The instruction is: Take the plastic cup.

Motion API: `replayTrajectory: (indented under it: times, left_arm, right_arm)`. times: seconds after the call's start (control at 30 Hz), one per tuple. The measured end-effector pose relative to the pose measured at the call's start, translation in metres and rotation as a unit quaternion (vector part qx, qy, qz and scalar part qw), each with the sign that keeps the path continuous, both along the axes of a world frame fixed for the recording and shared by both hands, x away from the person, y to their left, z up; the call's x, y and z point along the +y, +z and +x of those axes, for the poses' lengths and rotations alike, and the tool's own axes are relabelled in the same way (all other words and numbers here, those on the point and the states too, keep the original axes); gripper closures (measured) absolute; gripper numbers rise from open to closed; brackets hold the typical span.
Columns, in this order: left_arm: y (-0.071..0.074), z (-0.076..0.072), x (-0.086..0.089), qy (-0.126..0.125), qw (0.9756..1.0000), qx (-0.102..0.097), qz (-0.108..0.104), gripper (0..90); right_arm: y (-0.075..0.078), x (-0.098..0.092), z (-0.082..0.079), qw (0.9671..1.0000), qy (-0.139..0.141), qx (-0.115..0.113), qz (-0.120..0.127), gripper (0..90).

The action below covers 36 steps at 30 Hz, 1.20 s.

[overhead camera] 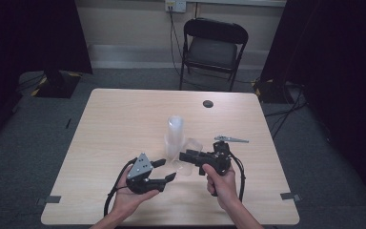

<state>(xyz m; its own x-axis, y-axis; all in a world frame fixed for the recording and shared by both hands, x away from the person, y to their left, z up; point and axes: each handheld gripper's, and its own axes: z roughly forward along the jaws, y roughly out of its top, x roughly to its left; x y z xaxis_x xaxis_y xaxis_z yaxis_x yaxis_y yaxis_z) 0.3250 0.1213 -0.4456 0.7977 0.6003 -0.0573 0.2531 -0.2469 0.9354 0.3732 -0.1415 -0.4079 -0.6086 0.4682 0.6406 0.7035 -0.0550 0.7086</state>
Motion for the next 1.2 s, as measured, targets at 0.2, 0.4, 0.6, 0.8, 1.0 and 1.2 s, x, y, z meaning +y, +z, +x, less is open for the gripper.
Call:
replayTrajectory:
  times: [0.2, 0.4, 0.6, 0.8, 1.0, 1.2]
  left_arm:
    - [0.003, -0.008, -0.004, 0.029, 0.9991, -0.030, 0.005, 55.7]
    - [0.003, -0.010, -0.006, 0.037, 0.9972, -0.064, -0.006, 65.3]
    - [0.000, -0.011, -0.010, 0.038, 0.9954, -0.087, -0.004, 67.0]
    - [0.001, -0.010, -0.011, 0.041, 0.9946, -0.096, 0.001, 66.2]
    - [0.002, -0.013, -0.012, 0.045, 0.9929, -0.110, 0.010, 66.3]
    - [0.002, -0.015, -0.014, 0.051, 0.9925, -0.110, 0.020, 66.1]
  right_arm:
    - [-0.002, 0.007, -0.001, 0.9994, 0.018, 0.025, 0.019, 48.3]
    - [-0.003, 0.011, -0.002, 0.9981, 0.025, 0.047, 0.031, 48.2]
    - [-0.006, 0.015, -0.004, 0.9976, 0.029, 0.057, 0.028, 48.3]
    - [-0.008, 0.019, -0.004, 0.9954, 0.036, 0.077, 0.044, 48.3]
    - [-0.009, 0.022, -0.005, 0.9942, 0.040, 0.085, 0.051, 48.5]
    - [-0.015, 0.024, -0.004, 0.9925, 0.039, 0.100, 0.057, 48.8]
